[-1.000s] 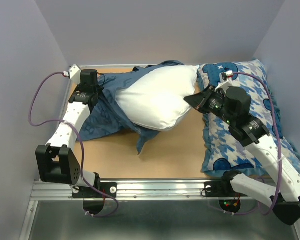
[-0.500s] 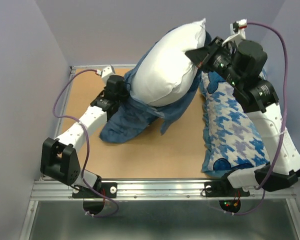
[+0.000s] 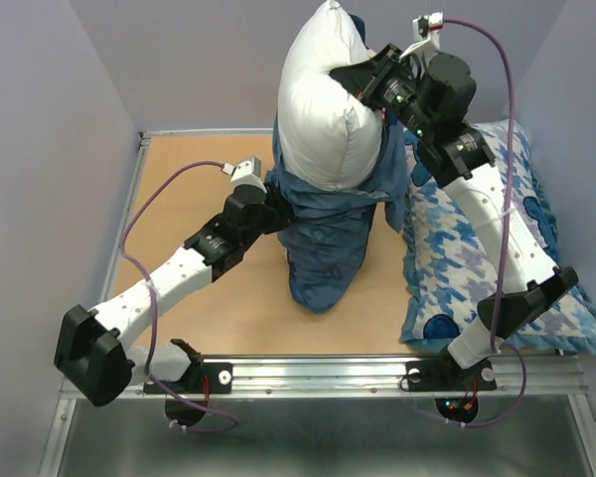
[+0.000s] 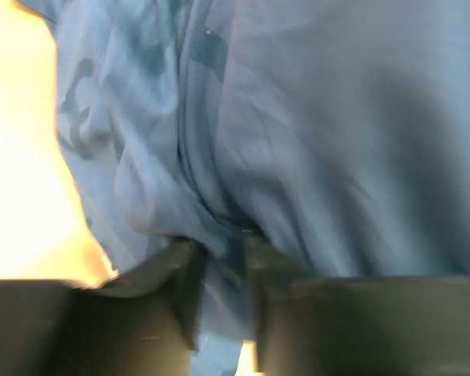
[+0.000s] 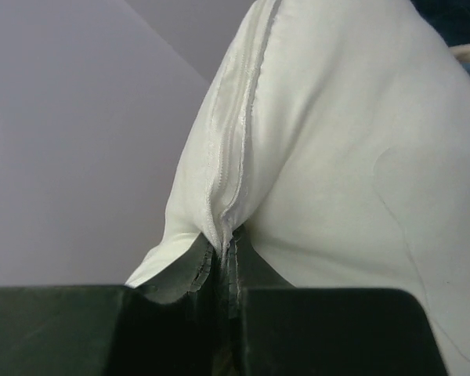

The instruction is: Remove the pillowcase from the pillow

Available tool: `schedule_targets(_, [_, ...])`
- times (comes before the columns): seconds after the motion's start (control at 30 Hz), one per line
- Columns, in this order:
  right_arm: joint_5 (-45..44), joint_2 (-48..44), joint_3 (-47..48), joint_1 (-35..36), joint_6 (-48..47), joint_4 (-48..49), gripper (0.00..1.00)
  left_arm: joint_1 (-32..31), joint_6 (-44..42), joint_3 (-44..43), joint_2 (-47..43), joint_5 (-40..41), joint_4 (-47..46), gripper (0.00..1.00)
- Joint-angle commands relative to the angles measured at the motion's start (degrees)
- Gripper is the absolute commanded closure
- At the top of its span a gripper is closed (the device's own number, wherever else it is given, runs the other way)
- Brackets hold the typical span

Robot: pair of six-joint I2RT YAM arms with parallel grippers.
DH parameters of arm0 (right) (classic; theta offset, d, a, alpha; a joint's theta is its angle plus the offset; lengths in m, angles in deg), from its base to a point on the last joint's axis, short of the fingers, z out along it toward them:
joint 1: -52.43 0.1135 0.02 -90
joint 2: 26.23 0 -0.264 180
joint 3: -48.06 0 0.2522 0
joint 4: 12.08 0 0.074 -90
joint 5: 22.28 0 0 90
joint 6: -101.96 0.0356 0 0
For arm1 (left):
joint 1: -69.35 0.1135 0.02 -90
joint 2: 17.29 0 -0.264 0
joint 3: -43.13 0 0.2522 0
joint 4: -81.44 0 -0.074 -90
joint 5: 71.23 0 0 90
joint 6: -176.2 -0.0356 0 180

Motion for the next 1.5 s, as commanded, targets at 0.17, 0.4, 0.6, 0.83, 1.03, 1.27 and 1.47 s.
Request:
schedule_targets(0.17, [-0.4,-3.3,-21.7,5.7,-1.1,11.0,0.99,0.5,0.0,-9.0,-16.9,10.6,13.2,0.43])
schedule_targets(0.4, [-4.5,-1.4,-23.3,10.2,-1.0,13.4,0.99,0.5,-8.3,-30.0,-16.9,13.7,20.2,0.15])
schedule_targets(0.6, [-7.2,-2.1,-28.1,15.5,-1.7,16.1,0.99,0.5,-15.4,-50.0,-4.3,17.4,25.4,0.09])
schedule_targets(0.83, [-8.7,-2.1,-33.5,19.5,-1.4,21.8,0.99,0.9,-21.1,-69.0,11.3,11.5,33.4,0.07])
schedule_targets(1.03, [-9.8,-1.8,-34.7,21.0,-1.4,22.7,0.99,5.6,-19.6,-65.3,14.1,6.3,34.8,0.01])
schedule_targets(1.27, [-9.8,-1.2,-34.2,21.8,-1.4,23.0,0.99,8.3,-19.6,-58.2,10.8,8.3,35.7,0.01])
schedule_targets(1.47, [-13.0,-1.5,-34.8,22.5,-1.8,23.0,0.99,10.0,-18.2,-53.0,4.1,14.4,37.1,0.01])
